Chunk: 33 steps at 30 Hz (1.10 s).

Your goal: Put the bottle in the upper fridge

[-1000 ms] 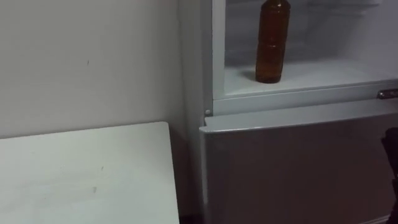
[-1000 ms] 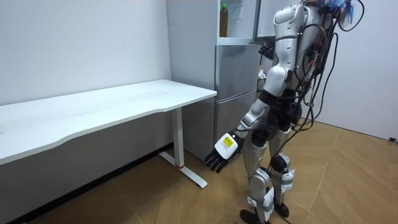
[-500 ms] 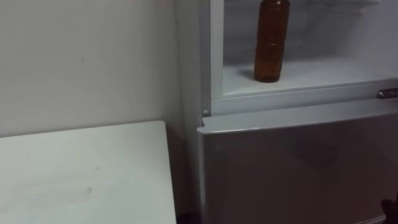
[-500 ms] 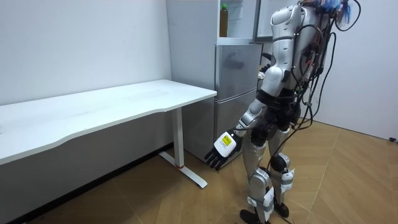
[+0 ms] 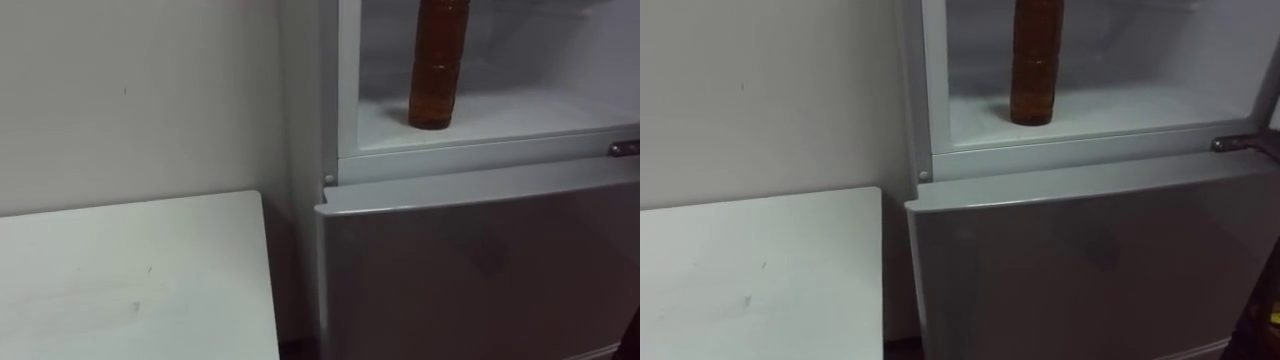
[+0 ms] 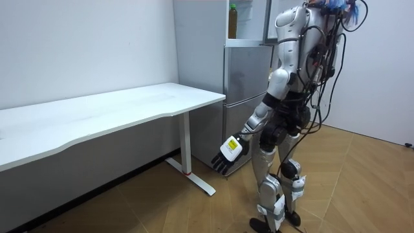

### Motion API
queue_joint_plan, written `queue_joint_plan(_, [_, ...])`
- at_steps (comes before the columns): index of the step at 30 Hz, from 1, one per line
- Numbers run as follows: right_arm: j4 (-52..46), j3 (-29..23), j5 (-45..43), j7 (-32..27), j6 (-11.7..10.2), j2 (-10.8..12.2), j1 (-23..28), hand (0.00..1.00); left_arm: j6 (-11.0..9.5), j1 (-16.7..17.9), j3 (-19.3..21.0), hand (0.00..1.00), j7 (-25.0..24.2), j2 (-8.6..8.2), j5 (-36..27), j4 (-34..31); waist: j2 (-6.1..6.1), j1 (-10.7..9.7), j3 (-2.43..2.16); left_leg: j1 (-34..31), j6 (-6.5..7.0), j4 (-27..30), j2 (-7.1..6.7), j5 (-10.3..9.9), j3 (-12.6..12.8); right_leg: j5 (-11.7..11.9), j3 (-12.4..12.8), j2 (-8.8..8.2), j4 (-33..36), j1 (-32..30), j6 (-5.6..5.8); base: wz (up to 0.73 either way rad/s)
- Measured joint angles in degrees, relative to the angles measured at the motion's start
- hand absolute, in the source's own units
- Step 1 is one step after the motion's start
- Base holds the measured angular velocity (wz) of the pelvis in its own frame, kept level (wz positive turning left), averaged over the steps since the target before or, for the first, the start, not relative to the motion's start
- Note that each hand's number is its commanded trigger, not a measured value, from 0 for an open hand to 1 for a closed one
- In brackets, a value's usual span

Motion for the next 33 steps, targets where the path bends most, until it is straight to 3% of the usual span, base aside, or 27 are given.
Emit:
queue_joint_plan(8, [-0.6, -2.2, 0.2, -6.1, 0.0, 0.0, 0.3, 0.0, 0.4, 0.7, 0.0, 0.0, 0.0, -0.04, 0.0, -2.9, 0.13, -0.1, -0.02, 0.1, 0.0, -0.3, -0.07, 0.0, 0.1, -0.2, 0.3, 0.05, 0.0, -0.1, 0.07, 0.0])
queue_joint_plan(15, [-1.6, -8.9, 2.6, -12.3, -1.4, -0.9, -0.8, 0.0, 0.4, 0.8, 0.7, 0.0, -1.1, 0.27, 0.0, -3.8, -0.7, -0.2, 0.03, 0.1, 0.0, -0.3, -0.04, 0.0, 0.1, -0.2, 0.2, 0.06, 0.1, 0.0, 0.07, 0.0])
queue_joint_plan(24, [-1.7, -13.5, 13.2, -12.8, -3.9, -1.9, -1.4, 0.0, 0.3, 0.5, 1.5, 0.0, -3.5, 1.16, 0.6, -3.8, -1.14, -1.0, 0.14, 0.1, -0.01, -0.2, -0.12, 0.0, 0.2, -0.3, 0.5, 0.1, 0.1, 0.0, 0.09, 0.0])
queue_joint_plan(33, [-6.1, -17.8, 13.4, -15.1, -4.3, -2.0, -1.4, 0.0, 0.6, 0.4, 3.6, 0.0, -3.5, 1.24, 0.6, -3.8, -1.95, -1.5, 0.2, 0.1, -0.02, -0.3, -0.18, 0.0, 0.3, -0.6, 0.6, 0.16, 0.3, -0.1, 0.12, 0.01])
